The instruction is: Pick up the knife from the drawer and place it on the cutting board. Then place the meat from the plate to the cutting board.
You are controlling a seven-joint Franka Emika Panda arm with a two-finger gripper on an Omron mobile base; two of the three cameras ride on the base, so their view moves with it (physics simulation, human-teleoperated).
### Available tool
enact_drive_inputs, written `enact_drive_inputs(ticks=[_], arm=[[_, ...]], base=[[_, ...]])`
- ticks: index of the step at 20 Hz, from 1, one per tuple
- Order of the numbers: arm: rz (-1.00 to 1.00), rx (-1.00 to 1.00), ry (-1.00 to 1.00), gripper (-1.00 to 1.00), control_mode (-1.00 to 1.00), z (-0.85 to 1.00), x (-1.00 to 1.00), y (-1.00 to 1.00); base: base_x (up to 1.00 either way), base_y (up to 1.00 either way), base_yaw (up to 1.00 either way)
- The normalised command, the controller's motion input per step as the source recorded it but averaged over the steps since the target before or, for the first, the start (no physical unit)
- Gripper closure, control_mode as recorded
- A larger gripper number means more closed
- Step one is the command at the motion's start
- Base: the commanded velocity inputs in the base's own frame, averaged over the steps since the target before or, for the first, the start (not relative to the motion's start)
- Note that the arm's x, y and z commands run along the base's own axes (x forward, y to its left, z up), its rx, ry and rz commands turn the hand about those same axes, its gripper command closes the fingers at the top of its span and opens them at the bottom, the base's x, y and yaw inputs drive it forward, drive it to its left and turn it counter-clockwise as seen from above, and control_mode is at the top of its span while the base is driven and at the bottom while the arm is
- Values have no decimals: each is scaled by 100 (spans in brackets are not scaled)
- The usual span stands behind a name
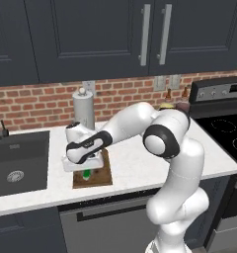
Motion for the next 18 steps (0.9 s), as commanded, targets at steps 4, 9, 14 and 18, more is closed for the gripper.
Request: enact_drive_inputs(ticks=[4, 9, 14, 18], arm=[[0, 1, -8, -100, -100, 1, -14, -26], [0, 8, -12, -100, -100, 31, -28, -60], [0, 8, -12, -100, -100, 79, -30, -80], [0, 9, -11, -100, -100, 89, -32, -99]], base=[[0, 0, 0], [0, 0, 0], [0, 0, 0], [0, 0, 0]])
